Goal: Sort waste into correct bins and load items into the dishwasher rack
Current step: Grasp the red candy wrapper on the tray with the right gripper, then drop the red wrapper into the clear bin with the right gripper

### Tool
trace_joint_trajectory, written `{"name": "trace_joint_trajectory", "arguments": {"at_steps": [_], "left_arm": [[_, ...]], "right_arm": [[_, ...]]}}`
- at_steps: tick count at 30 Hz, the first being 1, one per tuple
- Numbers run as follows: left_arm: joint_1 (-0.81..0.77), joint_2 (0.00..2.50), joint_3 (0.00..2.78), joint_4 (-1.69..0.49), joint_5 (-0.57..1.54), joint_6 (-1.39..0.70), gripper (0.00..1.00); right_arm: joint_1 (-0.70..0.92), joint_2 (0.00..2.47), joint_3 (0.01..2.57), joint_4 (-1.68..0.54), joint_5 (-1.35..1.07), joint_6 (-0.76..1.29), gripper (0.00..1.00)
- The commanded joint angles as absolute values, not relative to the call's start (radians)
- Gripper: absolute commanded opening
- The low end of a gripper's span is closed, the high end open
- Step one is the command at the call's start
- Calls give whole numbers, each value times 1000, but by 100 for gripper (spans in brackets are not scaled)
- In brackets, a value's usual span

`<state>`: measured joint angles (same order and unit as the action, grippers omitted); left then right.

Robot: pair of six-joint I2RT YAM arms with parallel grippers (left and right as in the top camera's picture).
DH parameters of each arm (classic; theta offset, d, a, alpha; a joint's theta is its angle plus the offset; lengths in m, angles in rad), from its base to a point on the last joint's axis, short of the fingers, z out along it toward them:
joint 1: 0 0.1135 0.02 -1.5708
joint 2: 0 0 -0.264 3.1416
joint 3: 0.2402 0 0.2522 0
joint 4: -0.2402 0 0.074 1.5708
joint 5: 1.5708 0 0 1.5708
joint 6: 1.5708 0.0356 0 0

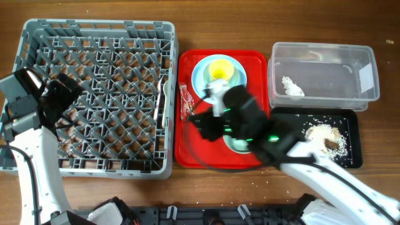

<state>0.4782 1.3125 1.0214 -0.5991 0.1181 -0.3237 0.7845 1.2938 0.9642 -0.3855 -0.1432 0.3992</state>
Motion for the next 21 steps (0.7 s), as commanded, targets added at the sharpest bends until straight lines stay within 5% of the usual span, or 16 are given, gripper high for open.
{"name": "trace_joint_trajectory", "arguments": {"at_steps": [1, 10, 21], "left_arm": [[482, 1311, 1034, -595, 122, -325, 100], [482, 1311, 1034, -595, 123, -325, 100], [482, 1311, 1034, -595, 122, -325, 100]], "right_arm": [[895, 1470, 957, -270, 36, 429, 63], [905, 1764, 957, -105, 315, 479, 67], [888, 1901, 956, -14, 260, 556, 61]]}}
